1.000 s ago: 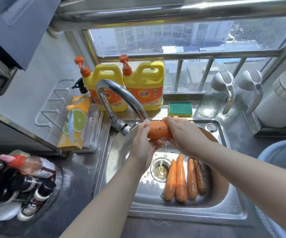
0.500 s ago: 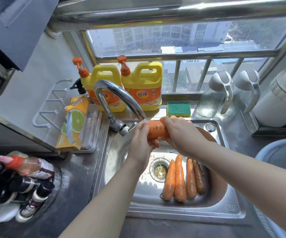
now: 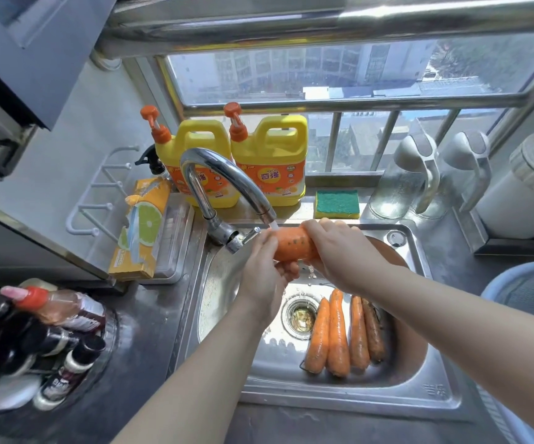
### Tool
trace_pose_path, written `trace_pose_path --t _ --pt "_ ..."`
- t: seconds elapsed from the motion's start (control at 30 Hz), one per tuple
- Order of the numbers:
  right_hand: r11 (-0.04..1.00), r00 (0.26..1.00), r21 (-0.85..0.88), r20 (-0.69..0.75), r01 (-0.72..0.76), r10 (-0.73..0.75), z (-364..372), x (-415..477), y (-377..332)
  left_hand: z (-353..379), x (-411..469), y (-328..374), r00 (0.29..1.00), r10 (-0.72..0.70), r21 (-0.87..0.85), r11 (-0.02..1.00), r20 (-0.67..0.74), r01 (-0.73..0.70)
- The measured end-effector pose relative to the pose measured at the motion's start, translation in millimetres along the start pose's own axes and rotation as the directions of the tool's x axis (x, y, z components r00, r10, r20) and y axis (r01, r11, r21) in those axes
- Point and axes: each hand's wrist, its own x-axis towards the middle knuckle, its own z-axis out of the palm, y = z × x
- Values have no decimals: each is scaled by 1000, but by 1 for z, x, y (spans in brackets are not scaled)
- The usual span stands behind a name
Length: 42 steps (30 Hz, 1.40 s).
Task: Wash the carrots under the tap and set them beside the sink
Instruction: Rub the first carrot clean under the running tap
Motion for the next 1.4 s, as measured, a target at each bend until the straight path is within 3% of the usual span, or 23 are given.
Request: trace_pose_path --t 0.2,0.3,0.47,0.63,0.8,0.93,1.13,1.3,1.4 --pt "999 998 -41 -49 27 -29 -3 0 -1 10 4 9 982 -122 -66 991 -143 113" --pt "999 1000 -34 -20 24 -25 -2 1 -2 6 5 6 987 -103 -60 994 -126 96" --pt "990 989 134 150 -36 15 -9 5 1 -11 4 -11 987 141 297 942 73 -157" --pt "984 975 163 218 -68 31 -16 9 -4 -25 13 -11 976 166 500 839 140 -214" --pt "996 1000 -87 3 -15 15 -17 8 -17 -7 16 -5 990 142 286 949 -11 -133" --pt "990 999 -143 -29 12 -17 -15 5 -22 -4 13 -7 994 30 88 996 -109 -20" --pt "1000 996 -2 84 -29 29 -18 4 -16 -23 6 -14 993 77 190 977 87 -93" --pt "984 994 -181 -109 10 -30 -11 -2 -27 -6 11 -11 988 123 187 977 -94 -103" --pt "980 990 -199 -133 18 -45 -9 -3 -27 -1 13 -11 984 92 153 986 -152 -68"
